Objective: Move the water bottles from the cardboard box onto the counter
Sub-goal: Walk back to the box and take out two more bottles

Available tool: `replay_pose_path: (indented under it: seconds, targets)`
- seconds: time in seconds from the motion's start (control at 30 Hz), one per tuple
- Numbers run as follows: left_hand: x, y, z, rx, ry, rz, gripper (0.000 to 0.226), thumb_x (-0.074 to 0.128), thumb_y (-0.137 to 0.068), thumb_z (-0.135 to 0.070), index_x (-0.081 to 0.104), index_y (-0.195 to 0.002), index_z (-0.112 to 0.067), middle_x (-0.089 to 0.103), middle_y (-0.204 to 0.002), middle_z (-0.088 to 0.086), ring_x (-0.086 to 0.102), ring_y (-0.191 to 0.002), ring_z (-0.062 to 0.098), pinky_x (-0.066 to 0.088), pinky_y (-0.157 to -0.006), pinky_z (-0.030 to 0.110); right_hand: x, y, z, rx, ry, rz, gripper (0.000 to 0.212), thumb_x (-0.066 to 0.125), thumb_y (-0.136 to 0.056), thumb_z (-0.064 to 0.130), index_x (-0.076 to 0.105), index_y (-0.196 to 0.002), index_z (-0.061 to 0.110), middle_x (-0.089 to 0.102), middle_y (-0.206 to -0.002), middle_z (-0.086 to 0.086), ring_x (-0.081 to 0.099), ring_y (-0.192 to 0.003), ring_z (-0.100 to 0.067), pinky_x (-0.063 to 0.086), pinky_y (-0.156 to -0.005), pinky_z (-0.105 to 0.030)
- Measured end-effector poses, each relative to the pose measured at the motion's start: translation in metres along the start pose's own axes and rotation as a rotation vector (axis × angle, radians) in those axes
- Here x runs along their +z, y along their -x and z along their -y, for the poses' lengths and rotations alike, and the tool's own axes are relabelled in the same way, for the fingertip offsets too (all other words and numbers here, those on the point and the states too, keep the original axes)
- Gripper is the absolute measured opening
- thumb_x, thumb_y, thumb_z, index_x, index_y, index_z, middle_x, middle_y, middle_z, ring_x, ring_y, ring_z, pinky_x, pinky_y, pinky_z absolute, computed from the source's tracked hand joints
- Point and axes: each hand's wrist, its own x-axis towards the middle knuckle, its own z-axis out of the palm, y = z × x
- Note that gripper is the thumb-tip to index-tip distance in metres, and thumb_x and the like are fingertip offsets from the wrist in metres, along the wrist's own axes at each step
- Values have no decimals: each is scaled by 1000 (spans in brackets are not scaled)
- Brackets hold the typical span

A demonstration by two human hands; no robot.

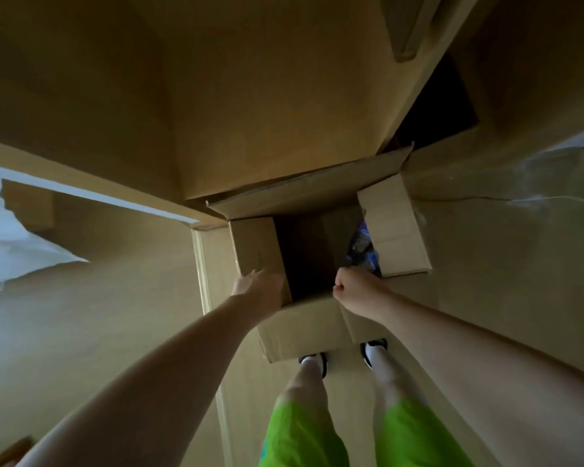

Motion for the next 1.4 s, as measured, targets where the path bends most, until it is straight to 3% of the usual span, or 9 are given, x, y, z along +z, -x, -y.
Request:
replay_pose_path:
  seconds: [0.2, 0.37, 0.5, 0.57, 0.8, 0.9, 0.97, 1.2, 1.4]
  targets:
    - [48, -79, 0, 46, -123, 24, 29, 43, -95, -16, 57, -119, -23, 61, -120, 3, 57, -115, 25, 46, -84, 35, 67, -91, -2, -29, -119, 48, 23, 45, -98, 24, 55, -111, 8, 58, -106, -8, 57, -93, -22, 41, -73, -31]
    - [78, -134, 31, 70, -321, 55, 30, 49, -93, -19, 57, -122, -20, 57, -129, 0, 47, -127, 23, 41, -102, 35, 112, -152, 7, -8, -243, 125, 41, 46, -98, 28, 46, -134, 10, 57, -119, -10, 59, -92, -22, 44, -71, -31]
    - [94, -155, 62, 177, -556, 51, 42, 48, -93, -33, 50, -133, -24, 50, -138, -4, 34, -135, 21, 28, -110, 38, 139, -183, 23, -42, -275, 141, 63, 51, -95, 38, 28, -149, 16, 34, -151, -9, 42, -133, -27, 42, -103, -36]
    - [101, -157, 75, 175, -589, 89, 48, 45, -94, -41, 42, -141, -28, 42, -146, -3, 26, -141, 22, 20, -113, 39, 154, -189, 37, -73, -287, 198, 72, 52, -93, 43, 18, -153, 20, 25, -156, -8, 33, -139, -28, 37, -109, -38]
    - [116, -155, 112, 205, -667, 130, 46, 23, -104, -33, 37, -144, -17, 23, -158, 9, 10, -148, 25, 4, -120, 39, 206, -196, 100, -26, -326, 204, 79, 58, -92, 34, 13, -151, 6, 29, -147, -15, 36, -134, -33, 39, -106, -42]
    - [116, -159, 114, 233, -732, 182, 45, 24, -104, -30, 33, -146, -16, 21, -158, 11, 8, -148, 27, 4, -121, 41, 213, -207, 107, 48, -282, 121, 60, 47, -98, 23, 20, -148, 2, 34, -144, -18, 43, -128, -34, 42, -101, -42]
    - [111, -163, 113, 259, -776, 216, 43, 30, -103, -28, 36, -144, -19, 25, -156, 10, 13, -147, 28, 8, -120, 40, 213, -211, 107, 25, -201, 67, 51, 39, -100, 17, 24, -146, -1, 38, -142, -21, 48, -123, -36, 43, -97, -42]
    - [110, -172, 111, 310, -744, 157, 33, 32, -103, -25, 54, -127, -22, 51, -131, -1, 38, -129, 22, 26, -107, 33, 216, -214, 97, -78, -196, -3, 48, 55, -91, 18, 42, -133, -2, 54, -124, -20, 60, -105, -36, 48, -85, -38]
    - [113, -178, 106, 305, -828, 176, 32, 38, -100, -21, 57, -125, -20, 55, -131, 0, 44, -124, 21, 31, -100, 32, 217, -216, 91, -67, -265, -27, 28, 53, -89, 16, 54, -114, 3, 63, -109, -16, 63, -97, -33, 49, -80, -35]
